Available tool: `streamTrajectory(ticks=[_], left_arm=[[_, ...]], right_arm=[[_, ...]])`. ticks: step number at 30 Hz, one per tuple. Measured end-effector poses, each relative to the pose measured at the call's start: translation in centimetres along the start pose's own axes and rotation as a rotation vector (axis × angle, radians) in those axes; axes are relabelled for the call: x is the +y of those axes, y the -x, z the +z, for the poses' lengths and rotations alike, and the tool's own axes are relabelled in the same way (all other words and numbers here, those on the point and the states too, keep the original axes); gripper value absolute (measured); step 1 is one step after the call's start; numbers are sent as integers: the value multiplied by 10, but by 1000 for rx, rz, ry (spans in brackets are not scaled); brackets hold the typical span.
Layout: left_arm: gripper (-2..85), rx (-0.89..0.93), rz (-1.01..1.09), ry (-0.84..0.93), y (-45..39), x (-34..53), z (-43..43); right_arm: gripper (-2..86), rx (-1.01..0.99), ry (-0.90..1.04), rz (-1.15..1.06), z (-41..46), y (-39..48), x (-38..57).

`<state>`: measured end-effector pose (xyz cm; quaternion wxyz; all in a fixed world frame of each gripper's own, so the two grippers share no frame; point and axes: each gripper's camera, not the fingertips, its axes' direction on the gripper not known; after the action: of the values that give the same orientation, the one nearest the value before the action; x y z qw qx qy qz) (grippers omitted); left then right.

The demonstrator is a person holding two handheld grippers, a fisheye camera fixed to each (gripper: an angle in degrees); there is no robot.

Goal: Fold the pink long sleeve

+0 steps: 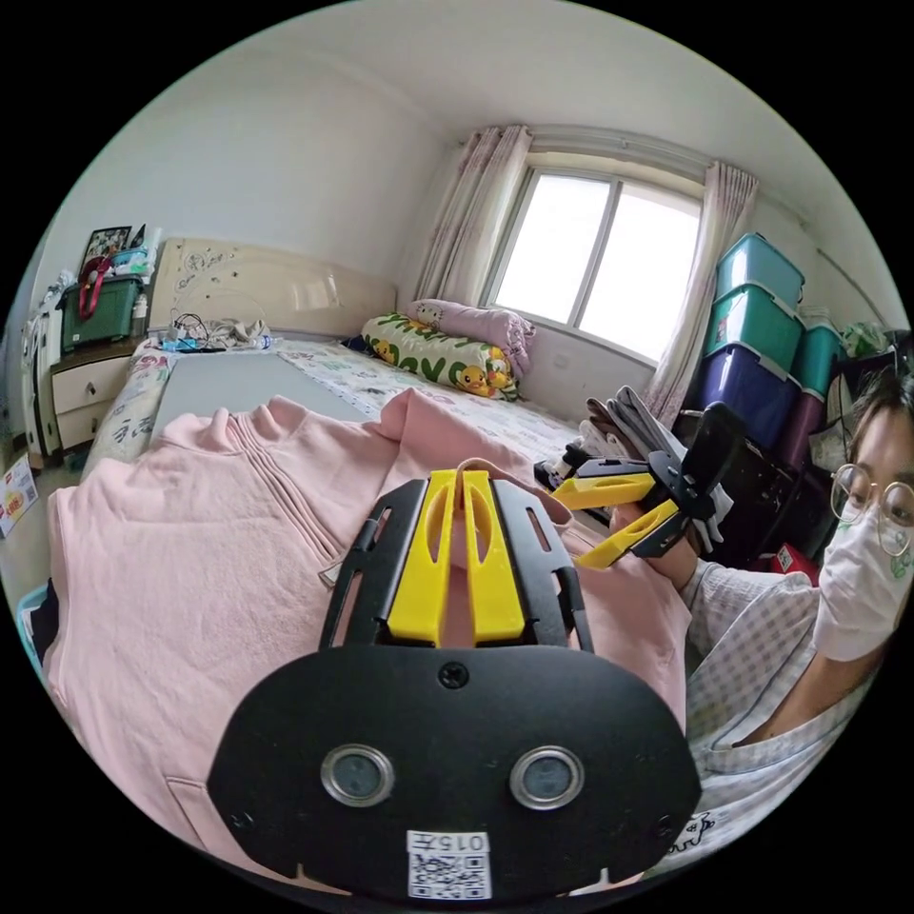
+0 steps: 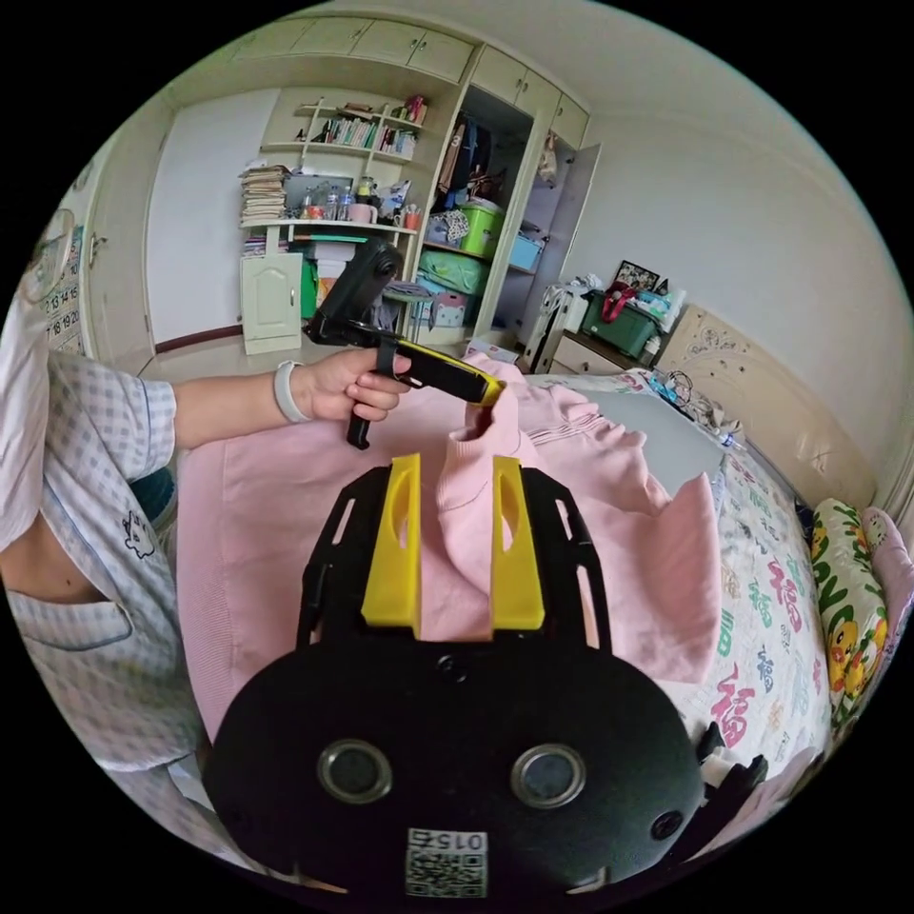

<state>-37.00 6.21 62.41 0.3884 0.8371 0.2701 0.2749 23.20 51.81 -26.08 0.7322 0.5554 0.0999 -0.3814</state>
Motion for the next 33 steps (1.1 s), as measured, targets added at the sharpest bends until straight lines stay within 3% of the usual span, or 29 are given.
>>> streamTrajectory(ticks=[5,13,18,27,33], left_arm=[[-6,28,37,4,-14,-6,-5],[-6,-45,116,-1,-85,-25,-102],[-6,-103,170,75,-148,60,-203],[-1,-193,160,70,-173,166,-284],[13,-216,106,123,-140,197,-302]], right_arm=[[48,79,-3,-7,1,5,2],[38,-57,-141,-27,-57,24,-16],[35,-240,-91,-50,-79,75,-26],[34,-198,31,-120,-69,177,-56],[61,-180,17,-59,-97,146,-69]])
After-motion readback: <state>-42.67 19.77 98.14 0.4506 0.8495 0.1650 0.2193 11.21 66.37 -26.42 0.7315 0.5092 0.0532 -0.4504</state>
